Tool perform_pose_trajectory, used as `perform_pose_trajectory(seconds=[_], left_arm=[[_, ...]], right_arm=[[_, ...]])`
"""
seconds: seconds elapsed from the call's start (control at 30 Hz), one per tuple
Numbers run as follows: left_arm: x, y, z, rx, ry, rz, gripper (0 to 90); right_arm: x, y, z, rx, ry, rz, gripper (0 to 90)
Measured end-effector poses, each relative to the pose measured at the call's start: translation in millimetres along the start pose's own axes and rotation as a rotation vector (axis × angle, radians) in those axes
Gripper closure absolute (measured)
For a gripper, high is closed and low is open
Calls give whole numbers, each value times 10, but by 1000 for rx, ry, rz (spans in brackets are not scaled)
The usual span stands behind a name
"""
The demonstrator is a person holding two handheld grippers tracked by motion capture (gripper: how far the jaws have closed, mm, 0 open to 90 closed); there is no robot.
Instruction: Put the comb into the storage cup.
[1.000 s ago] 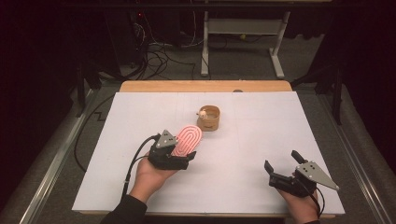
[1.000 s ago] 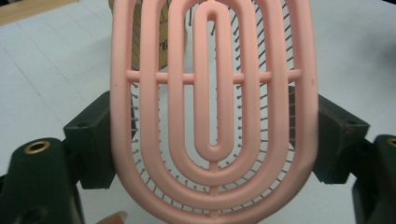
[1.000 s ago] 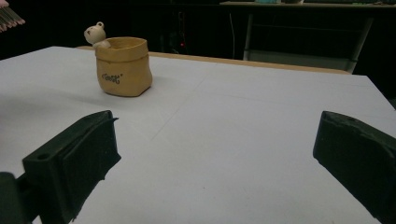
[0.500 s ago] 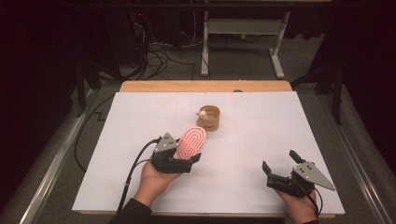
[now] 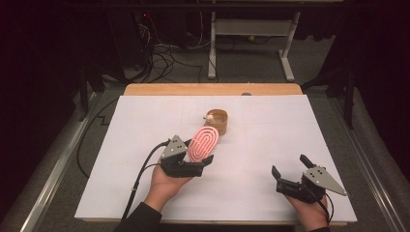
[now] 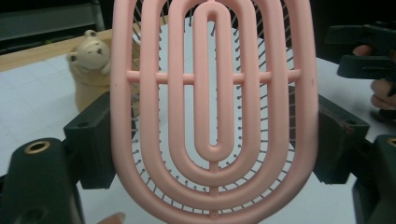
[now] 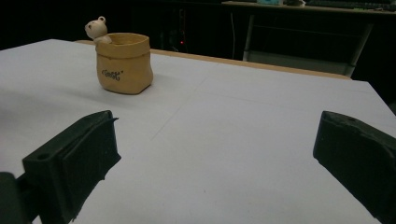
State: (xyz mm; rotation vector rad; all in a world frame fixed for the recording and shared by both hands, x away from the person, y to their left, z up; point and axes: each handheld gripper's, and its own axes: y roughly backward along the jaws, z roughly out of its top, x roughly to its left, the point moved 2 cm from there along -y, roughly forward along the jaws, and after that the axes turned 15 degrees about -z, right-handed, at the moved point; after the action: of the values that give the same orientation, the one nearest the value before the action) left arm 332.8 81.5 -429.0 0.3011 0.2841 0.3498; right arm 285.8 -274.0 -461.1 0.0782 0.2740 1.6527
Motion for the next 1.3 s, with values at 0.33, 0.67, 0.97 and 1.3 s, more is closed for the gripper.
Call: perform_pose_trajectory(seconds=[0.33,0.67,0.97,1.3], left_arm=[[-17,-37,-22,11,-7,-31,183],[5,3,-17,15,-25,-21,183],[-34,45,-4,7,-35,-20,183],[-92,55,-25,12,-45,-16,183]], right_arm=[[66,-89,55,4,-2,14,4],[199,-346,280,0,3,25,3],[314,-593,375,30,-8,21,3],[431,-514,429,12,-22,87,3]])
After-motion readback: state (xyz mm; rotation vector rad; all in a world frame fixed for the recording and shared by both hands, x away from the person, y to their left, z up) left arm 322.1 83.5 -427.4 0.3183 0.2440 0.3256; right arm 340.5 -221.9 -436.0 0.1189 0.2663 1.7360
